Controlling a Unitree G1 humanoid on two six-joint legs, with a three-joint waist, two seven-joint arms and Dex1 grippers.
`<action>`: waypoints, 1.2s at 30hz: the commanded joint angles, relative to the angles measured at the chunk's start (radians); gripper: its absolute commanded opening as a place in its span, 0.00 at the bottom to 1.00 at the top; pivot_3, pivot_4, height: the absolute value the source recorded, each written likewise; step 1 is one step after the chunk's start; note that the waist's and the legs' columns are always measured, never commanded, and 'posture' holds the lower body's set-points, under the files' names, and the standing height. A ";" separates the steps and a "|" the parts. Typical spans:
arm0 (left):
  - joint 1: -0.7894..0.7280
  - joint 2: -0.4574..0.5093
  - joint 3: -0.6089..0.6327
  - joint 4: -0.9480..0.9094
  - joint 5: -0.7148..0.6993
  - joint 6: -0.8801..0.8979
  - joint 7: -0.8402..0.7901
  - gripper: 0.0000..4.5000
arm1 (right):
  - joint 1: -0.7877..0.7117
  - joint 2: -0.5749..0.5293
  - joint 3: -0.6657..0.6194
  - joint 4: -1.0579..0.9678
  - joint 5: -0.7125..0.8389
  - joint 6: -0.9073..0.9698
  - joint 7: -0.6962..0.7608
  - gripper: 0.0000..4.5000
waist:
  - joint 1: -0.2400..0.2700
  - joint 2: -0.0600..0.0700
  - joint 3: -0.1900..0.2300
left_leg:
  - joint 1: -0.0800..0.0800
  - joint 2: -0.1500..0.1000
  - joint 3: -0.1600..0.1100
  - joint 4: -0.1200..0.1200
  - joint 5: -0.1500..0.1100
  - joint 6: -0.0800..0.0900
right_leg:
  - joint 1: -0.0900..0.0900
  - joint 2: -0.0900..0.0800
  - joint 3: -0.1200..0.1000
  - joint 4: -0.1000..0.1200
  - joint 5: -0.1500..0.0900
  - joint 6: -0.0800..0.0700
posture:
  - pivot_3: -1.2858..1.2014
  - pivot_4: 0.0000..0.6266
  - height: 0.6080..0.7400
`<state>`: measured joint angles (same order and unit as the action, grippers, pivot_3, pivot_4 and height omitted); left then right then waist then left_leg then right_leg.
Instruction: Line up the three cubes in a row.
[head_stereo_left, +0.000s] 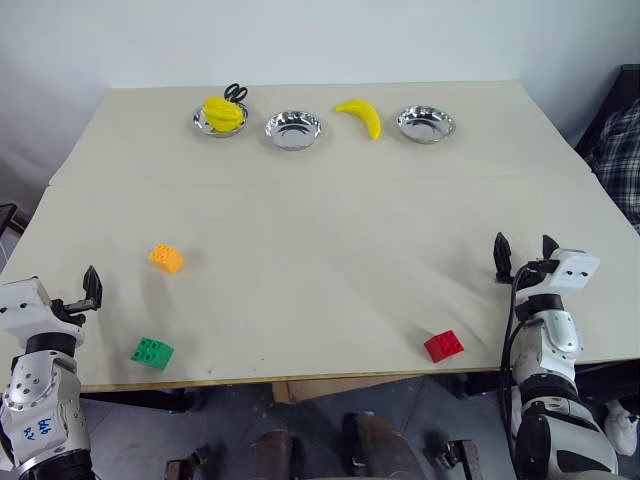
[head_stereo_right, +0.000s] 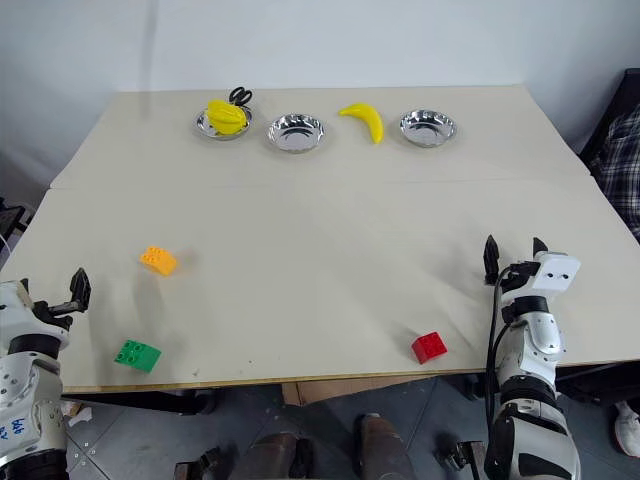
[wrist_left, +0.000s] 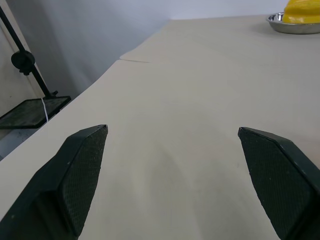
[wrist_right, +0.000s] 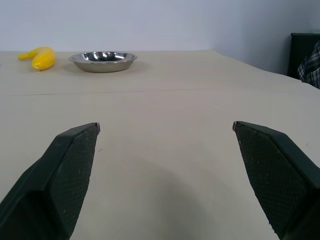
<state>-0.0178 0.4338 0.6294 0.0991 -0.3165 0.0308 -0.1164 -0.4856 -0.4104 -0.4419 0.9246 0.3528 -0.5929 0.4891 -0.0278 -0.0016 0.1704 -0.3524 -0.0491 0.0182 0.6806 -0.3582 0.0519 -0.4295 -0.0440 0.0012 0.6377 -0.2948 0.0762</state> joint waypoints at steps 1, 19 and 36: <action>0.017 0.019 0.034 -0.024 -0.028 -0.043 -0.036 0.98 | 0.002 -0.019 -0.011 -0.022 0.017 -0.008 0.026 1.00 | 0.000 0.000 0.000 | 0.000 0.000 0.000 0.000 0.000 0.000 | 0.000 0.000 0.000 0.000 0.000 0.000 | 0.52 0.24 1.00; 0.254 0.341 0.102 -0.154 -0.355 0.071 -0.744 0.98 | 0.098 -0.424 0.088 -0.468 0.242 0.544 0.815 1.00 | 0.005 0.003 0.002 | -0.001 0.000 -0.005 -0.003 -0.001 0.001 | 0.003 -0.001 -0.004 -0.008 -0.001 -0.002 | 0.52 0.24 1.00; 0.213 0.380 -0.151 -0.260 -0.298 -0.038 -1.186 0.98 | 0.298 -0.941 0.546 -0.341 0.303 0.170 1.125 1.00 | 0.000 0.006 0.003 | 0.000 0.000 -0.007 -0.013 0.000 -0.001 | 0.003 -0.002 -0.008 -0.016 -0.002 -0.003 | 0.52 0.24 1.00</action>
<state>0.2007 0.8013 0.4966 -0.1183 -0.6239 0.0132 -1.2779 -0.1642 -1.3259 0.0690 0.5672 0.6360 -0.3643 1.5560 -0.0276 0.0046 0.1729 -0.3525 -0.0487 0.0113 0.6676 -0.3581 0.0511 -0.4268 -0.0459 -0.0066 0.6222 -0.2965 0.0732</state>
